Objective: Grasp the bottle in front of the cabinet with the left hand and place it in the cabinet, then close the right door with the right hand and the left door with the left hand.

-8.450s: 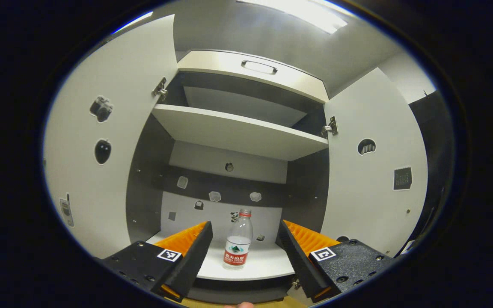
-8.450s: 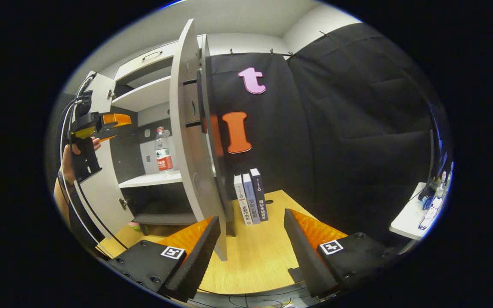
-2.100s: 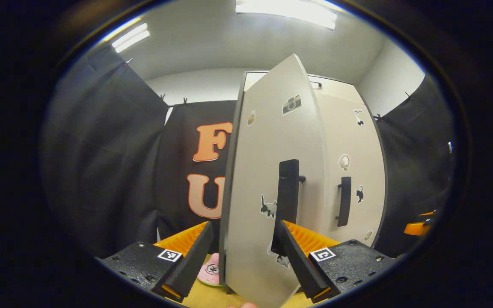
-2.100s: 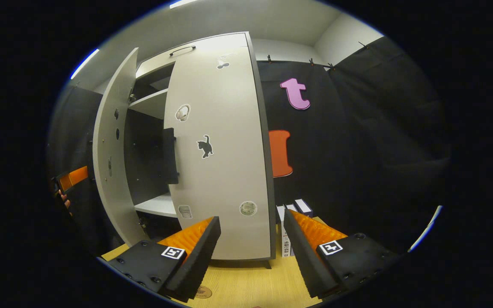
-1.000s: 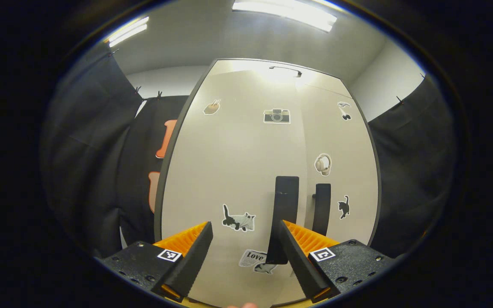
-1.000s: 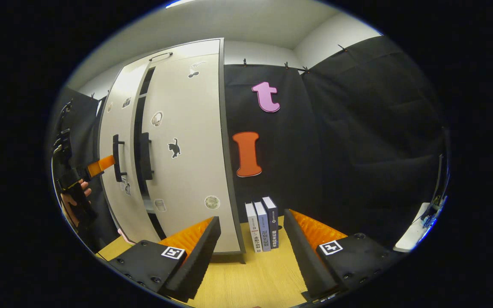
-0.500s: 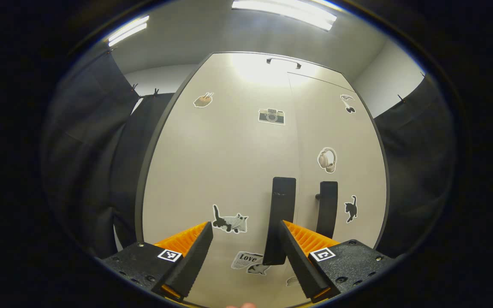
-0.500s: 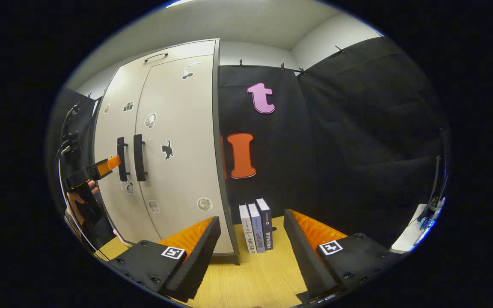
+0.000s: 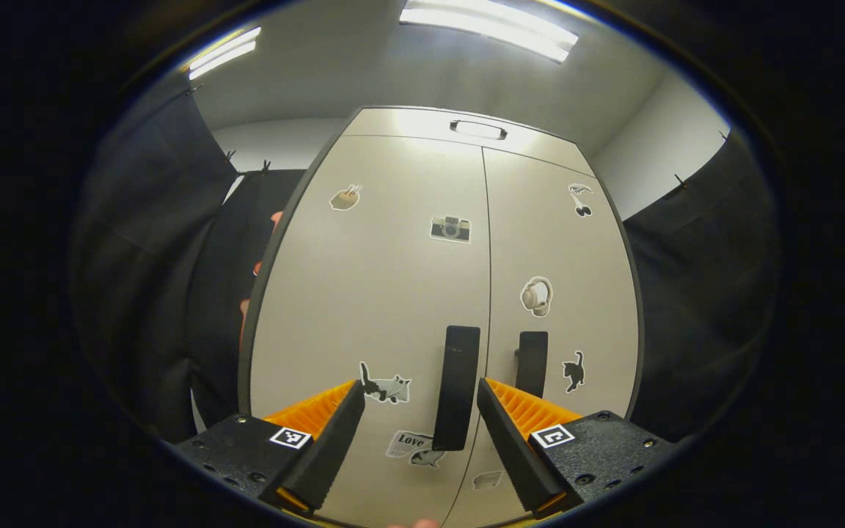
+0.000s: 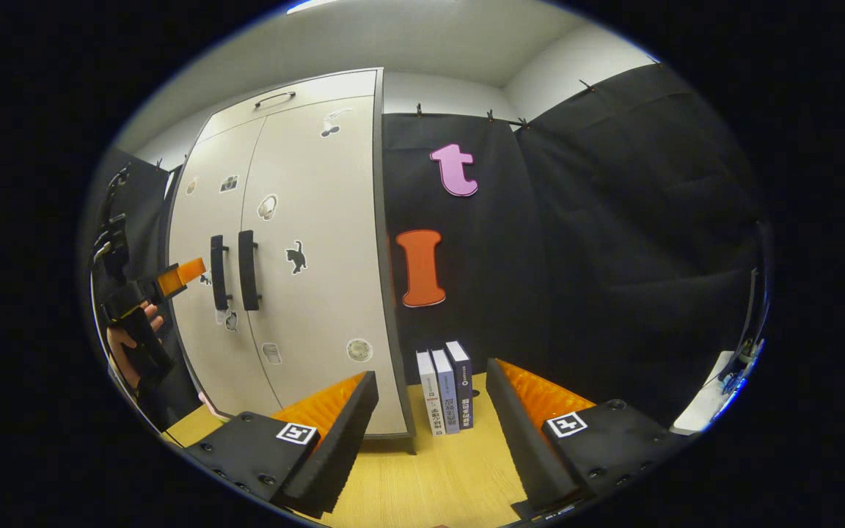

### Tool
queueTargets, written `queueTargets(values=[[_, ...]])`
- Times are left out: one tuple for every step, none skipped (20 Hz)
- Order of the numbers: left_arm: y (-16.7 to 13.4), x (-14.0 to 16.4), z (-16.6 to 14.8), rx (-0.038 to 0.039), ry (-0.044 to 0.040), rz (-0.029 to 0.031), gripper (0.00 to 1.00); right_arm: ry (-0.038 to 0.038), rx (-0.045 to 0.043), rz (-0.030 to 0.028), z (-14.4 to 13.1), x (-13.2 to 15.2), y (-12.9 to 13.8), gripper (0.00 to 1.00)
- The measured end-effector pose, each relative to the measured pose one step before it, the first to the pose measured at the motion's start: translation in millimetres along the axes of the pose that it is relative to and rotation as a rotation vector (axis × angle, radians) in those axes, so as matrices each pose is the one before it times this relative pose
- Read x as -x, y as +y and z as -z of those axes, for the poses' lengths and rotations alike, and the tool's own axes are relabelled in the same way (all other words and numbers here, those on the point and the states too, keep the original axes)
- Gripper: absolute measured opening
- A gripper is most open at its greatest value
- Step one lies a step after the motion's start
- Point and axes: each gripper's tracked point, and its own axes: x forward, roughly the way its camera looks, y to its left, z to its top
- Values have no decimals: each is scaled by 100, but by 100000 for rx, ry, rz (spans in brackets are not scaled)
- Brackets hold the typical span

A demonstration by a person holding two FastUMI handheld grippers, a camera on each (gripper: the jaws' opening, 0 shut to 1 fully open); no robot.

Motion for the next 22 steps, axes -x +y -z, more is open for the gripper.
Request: queueTargets(values=[[431, 910, -185, -1, 725, -928, 94, 359, -189, -2013, 126, -8, 643, 98], [386, 987, -12, 138, 1002, -704, 94, 270, -232, -1836, 156, -77, 593, 97], [429, 1019, 36, 166, 953, -791, 94, 156, -207, -1896, 129, -59, 595, 98], [472, 1062, -100, -99, 434, -568, 94, 195, -59, -1816, 120, -78, 596, 98], [538, 1050, -69, -666, -83, -961, 94, 182, -107, -1900, 55, 34, 612, 98], [871, 1258, 110, -1572, 532, -2303, 94, 210, -226, -2043, 124, -67, 705, 98], [801, 1107, 226, -1437, 1115, -1960, 94, 288, -247, -2172, 146, -16, 721, 98], [518, 1124, 140, -561, 694, -1006, 94, 204, -125, -2034, 197, -68, 769, 98], [235, 1089, 134, 92, 569, -481, 94, -119, -164, -1954, 86, -77, 724, 98], [166, 857, 170, 300, 747, -336, 94, 7, -251, -1733, 119, -88, 787, 98], [186, 945, 187, 428, 451, -327, 94, -1, -384, -1790, 161, 33, 727, 98], [33, 766, 146, 508, 335, -198, 94, -270, -563, -1692, 123, 52, 774, 98], [132, 761, 248, 250, 673, -177, 94, -711, -701, -1635, -9, 34, 687, 98], [37, 742, 298, 2, 822, -329, 94, -720, -608, -1237, 80, 39, 566, 98], [25, 768, 339, -243, 472, -227, 94, -632, -482, -1055, 87, 163, 449, 98], [47, 714, 209, -400, 57, -117, 94, -317, -236, -822, 102, 76, 399, 98], [-298, 699, 229, -107, -179, 899, 94, -107, 101, -457, 106, 213, 211, 98], [-495, 616, 320, 336, 64, 1415, 94, -640, 563, -133, -48, 157, 61, 98], [-519, 729, 283, 343, 14, 1157, 94, -806, 801, 253, -129, 183, -24, 98], [-352, 634, 81, 281, -560, 725, 94, -422, 872, 433, 66, 118, -104, 98], [-259, 656, 54, 281, -496, 49, 94, 17, 716, 376, 123, 181, -94, 98], [-68, 350, 92, 526, -266, -262, 94, 188, 372, 111, 222, 89, -29, 98]])
